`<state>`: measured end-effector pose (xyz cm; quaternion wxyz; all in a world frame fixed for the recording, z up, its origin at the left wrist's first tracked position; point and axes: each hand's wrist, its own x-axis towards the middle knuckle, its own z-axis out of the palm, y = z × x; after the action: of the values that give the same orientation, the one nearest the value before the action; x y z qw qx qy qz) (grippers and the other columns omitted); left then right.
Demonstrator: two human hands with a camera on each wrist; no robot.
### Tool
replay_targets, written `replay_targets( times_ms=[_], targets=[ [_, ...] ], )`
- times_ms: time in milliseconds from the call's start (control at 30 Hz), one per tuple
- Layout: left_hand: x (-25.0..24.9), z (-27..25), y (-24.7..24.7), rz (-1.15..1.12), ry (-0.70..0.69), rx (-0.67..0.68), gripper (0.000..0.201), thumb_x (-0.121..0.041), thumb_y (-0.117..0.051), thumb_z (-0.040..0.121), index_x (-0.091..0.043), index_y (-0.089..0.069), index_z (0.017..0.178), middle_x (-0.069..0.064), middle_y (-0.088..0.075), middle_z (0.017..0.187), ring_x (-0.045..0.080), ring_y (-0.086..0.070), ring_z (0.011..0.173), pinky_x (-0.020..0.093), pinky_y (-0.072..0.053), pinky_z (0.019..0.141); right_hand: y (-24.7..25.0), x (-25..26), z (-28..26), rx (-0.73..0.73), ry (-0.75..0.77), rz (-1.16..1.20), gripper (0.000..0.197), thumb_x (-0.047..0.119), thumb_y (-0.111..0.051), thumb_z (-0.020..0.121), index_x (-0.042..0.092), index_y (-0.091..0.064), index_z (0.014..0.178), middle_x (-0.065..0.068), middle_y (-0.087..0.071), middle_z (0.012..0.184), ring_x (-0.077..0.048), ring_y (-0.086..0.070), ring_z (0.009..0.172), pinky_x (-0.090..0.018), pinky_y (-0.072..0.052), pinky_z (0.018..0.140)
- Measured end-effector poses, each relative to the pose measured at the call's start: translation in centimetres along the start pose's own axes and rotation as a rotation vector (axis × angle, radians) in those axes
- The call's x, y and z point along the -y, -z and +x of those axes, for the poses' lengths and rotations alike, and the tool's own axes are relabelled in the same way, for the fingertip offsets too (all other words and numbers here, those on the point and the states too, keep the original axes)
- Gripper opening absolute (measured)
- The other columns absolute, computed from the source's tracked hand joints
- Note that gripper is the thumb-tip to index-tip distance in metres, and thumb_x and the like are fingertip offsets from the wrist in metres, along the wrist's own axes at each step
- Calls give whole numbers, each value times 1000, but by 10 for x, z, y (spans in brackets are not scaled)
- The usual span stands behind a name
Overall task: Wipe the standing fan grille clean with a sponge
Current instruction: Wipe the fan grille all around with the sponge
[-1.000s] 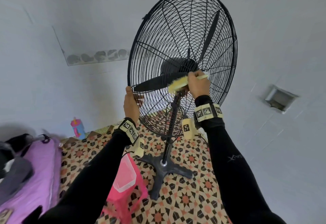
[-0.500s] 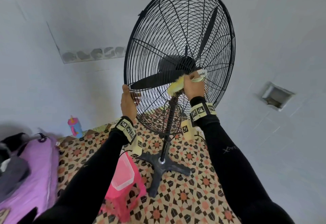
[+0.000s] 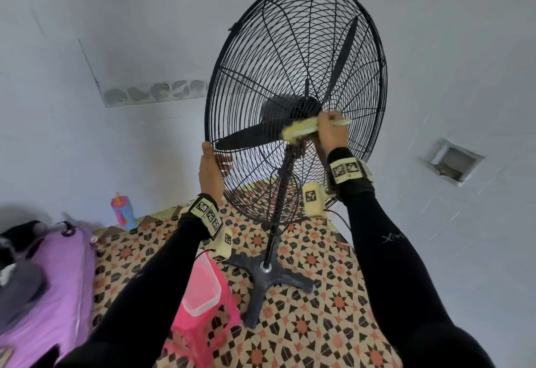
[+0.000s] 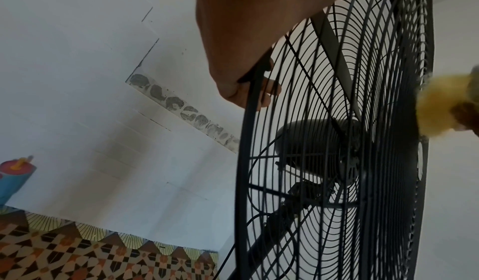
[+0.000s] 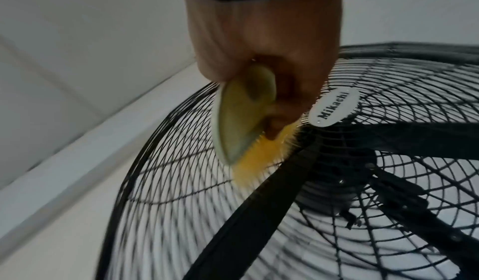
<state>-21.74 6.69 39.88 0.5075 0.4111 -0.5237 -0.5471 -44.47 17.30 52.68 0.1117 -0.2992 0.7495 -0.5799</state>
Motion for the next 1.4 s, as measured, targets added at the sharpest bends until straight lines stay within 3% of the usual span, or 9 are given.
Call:
replay_targets(
  times_ms=[133,200,367,633,867,967,1100,1267,1400],
  targets=[
    [-2,-8,-3,-34,9,-3,106,-102,-18,77,-24,-68,127,6,-75,118,27,-71,111,52,-48,111,-2,-21,-2,47,-108,-309,41,41,-53,88,6,-64,106,-13,-72,98,-27,-69,83,-36,-60,72],
    [-5,-9,-5,-45,7,-17,107,-102,-19,76,-24,-64,133,6,-73,123,26,-69,114,51,-47,113,-9,-19,-7,65,-37,-341,31,34,-54,93,7,-61,106,-11,-69,91,-26,-65,76,-28,-51,65],
    [15,10,0,-30,27,5,96,-98,-20,83,-28,-65,132,9,-74,122,35,-68,116,61,-45,112,5,-14,4,36,-107,330,6,14,-52,102,18,-52,97,-12,-66,108,-23,-69,87,-29,-59,69],
    [10,8,2,0,25,39,103,-96,-16,85,-21,-61,138,12,-69,133,35,-65,124,58,-44,114,5,-46,17,-227,45,-203,22,32,-58,91,14,-55,103,-11,-70,89,-27,-69,76,-35,-59,66],
    [22,16,3,10,48,20,103,-97,-18,84,-22,-60,141,11,-67,136,35,-62,128,57,-43,115,20,-24,17,-68,0,501,8,12,-51,102,15,-44,107,-9,-54,124,-25,-64,104,-25,-59,64],
    [3,1,1,0,-6,35,100,-96,-16,85,-21,-66,127,4,-76,114,24,-73,106,44,-52,106,14,-52,10,-4,-19,486,22,17,-52,100,23,-45,120,-9,-45,136,-30,-60,110,-30,-59,66],
    [1,1,3,-21,-23,26,87,-87,-15,93,-25,-65,128,-4,-75,114,16,-71,108,51,-44,115,10,-96,-5,27,-101,365,37,18,-56,93,36,-48,124,-13,-48,138,-39,-64,110,-25,-54,57],
    [14,9,1,-9,-10,26,99,-95,-15,86,-23,-66,131,4,-75,121,29,-69,115,55,-46,112,25,-64,6,9,-165,630,47,6,-57,95,18,-46,139,-15,-49,134,-29,-62,107,-24,-58,63],
    [22,16,2,24,-3,41,95,-93,-14,89,-26,-64,135,3,-72,128,30,-66,122,57,-44,115,9,-72,-8,42,-118,571,51,9,-59,94,35,-48,137,-13,-41,139,-35,-57,115,-30,-60,68]
  ],
)
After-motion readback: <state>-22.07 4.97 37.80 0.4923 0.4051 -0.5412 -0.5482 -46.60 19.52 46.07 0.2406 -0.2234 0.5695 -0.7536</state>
